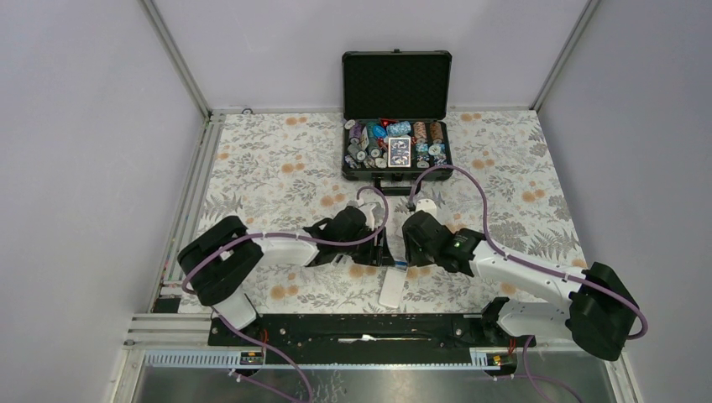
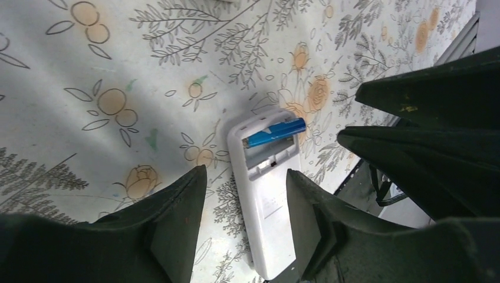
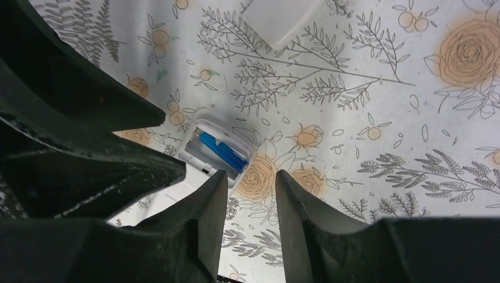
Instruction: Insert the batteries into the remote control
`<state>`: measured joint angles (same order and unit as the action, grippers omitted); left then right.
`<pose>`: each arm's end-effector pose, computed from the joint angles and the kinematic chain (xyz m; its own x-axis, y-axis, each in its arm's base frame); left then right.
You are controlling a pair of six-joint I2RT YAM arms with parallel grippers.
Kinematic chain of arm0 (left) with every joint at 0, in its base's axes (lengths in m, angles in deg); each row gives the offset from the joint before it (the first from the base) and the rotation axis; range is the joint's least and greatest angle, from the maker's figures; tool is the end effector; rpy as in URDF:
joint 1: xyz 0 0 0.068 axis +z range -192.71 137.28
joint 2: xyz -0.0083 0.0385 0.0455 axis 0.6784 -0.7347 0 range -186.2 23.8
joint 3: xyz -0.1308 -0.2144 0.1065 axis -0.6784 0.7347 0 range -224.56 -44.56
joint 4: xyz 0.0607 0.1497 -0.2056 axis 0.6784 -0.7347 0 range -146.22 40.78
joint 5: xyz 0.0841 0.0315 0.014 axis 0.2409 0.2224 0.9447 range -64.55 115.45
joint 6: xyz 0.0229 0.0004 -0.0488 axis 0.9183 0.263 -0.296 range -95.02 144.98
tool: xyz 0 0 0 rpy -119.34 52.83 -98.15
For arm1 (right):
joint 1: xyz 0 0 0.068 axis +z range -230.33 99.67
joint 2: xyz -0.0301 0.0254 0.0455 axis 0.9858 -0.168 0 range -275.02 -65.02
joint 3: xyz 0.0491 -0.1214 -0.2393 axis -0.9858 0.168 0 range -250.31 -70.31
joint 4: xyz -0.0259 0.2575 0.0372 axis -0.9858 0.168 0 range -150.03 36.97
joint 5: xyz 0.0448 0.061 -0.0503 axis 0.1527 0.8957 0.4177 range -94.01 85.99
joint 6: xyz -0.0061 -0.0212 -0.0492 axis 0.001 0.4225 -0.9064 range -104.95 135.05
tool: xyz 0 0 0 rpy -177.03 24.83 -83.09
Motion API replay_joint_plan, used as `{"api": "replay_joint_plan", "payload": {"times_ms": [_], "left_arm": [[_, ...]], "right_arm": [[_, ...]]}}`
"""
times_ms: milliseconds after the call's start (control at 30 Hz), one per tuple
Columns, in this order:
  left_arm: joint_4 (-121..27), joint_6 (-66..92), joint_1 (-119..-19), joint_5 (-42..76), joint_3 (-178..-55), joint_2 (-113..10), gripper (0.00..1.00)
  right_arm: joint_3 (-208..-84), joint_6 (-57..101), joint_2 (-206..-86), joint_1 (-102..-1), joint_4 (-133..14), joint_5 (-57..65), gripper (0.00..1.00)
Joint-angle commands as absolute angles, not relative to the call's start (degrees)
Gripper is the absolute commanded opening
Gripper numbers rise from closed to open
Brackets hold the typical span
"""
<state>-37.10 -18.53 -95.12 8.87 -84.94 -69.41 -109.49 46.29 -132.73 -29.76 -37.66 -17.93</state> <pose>0.1827 -0.2538 0.1476 -0.9023 0.0902 -0.4216 0.3725 0.6555 -0.6569 0.1541 0.1739 0.2092 -0.7602 -0.1319 -0.6361 -0.3030 0.9381 0.1676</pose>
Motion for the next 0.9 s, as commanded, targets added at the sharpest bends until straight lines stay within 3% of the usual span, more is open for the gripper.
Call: {"api": "replay_joint_plan", "payload": {"times_ms": [0, 500, 867], "left_arm": [[-34.6, -17.6, -94.3, 7.6, -86.9, -70.3, 0.54], [-30.9, -19.5, -92.9, 6.0, -85.9, -73.5, 0.42], [-28.7, -20.3, -92.7, 4.6, -85.5, -74.9, 0.39]], "right_arm": [[-108.3, 49.3, -130.8, -30.3, -38.9, -17.6, 0.42], [-107.1, 51.4, -132.7, -30.5, -41.7, -14.9, 0.3], [-106.7, 51.9, -134.2, -30.7, -42.1, -14.4, 0.27]]}}
